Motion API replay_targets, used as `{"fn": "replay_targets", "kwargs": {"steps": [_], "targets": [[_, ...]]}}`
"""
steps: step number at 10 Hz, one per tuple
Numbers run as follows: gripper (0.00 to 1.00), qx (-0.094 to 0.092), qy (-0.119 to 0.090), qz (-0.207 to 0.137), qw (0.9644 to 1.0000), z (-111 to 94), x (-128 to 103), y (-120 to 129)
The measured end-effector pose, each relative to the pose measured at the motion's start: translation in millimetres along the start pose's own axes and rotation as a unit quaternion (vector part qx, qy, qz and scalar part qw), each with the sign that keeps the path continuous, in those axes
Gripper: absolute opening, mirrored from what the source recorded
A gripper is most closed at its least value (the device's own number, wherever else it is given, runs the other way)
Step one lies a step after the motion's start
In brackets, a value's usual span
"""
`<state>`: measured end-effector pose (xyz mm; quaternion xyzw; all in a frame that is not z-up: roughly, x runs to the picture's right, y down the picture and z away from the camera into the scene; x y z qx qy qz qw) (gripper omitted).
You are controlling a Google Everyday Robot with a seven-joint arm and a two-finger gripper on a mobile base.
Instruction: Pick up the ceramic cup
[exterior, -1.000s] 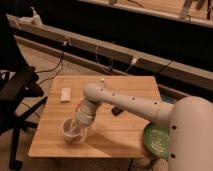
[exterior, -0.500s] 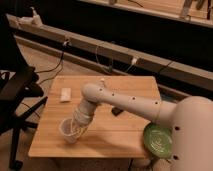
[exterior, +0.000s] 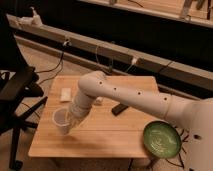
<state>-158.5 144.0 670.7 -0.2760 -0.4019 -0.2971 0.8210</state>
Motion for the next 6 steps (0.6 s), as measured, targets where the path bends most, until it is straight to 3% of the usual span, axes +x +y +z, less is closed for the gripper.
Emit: {"fn": "replay_targets", "kwargs": {"steps": [1, 2, 4, 6], "targets": [[0.02, 0.016, 0.012, 0.000, 0.9998, -15.0, 0.0, -9.3], [0.10, 0.017, 0.010, 0.005, 0.9998, -24.0, 0.2, -13.7], [0.26, 0.007, 0.004, 0.002, 1.0000, -23.3, -4.8, -11.9], [0.27, 0.009, 0.007, 0.001, 0.9999, -11.4, 1.0, -7.3]]}}
